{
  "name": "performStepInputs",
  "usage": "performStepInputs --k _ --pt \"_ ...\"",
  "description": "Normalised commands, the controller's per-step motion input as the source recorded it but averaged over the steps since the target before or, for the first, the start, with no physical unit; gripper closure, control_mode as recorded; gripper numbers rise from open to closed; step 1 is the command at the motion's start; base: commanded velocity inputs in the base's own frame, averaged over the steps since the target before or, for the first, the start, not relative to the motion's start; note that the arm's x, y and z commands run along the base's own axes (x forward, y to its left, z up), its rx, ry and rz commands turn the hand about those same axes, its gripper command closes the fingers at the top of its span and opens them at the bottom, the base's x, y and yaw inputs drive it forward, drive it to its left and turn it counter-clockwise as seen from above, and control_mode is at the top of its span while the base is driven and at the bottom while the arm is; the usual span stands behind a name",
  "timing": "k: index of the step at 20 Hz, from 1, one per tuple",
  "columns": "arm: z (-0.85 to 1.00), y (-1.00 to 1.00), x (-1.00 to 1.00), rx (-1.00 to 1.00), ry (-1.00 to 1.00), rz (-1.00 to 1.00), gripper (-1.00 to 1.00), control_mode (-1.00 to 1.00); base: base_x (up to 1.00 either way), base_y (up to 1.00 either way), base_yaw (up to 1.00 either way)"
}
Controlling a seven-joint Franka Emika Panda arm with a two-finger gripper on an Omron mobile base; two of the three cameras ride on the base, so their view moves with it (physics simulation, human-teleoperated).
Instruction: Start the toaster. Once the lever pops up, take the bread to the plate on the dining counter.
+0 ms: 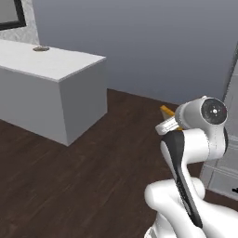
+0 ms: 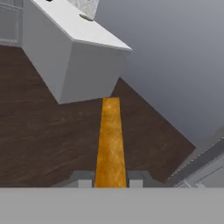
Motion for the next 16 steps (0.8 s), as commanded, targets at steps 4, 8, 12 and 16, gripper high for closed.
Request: performStepInputs --k 4,8,12,16 --pt "0.00 0.00 0.00 0.00 0.00 0.00 1.00 1.00 1.00 0.21 -0.37" --pt "0.00 0.00 0.00 0.00 0.00 0.00 1.00 1.00 1.00 0.46 -0.33" --pt "0.00 0.00 0.00 0.00 0.00 0.00 1.00 1.00 1.00 0.57 -0.29" --pt "0.00 0.00 0.00 0.00 0.00 0.00 1.00 1.00 1.00 0.51 -0.27"
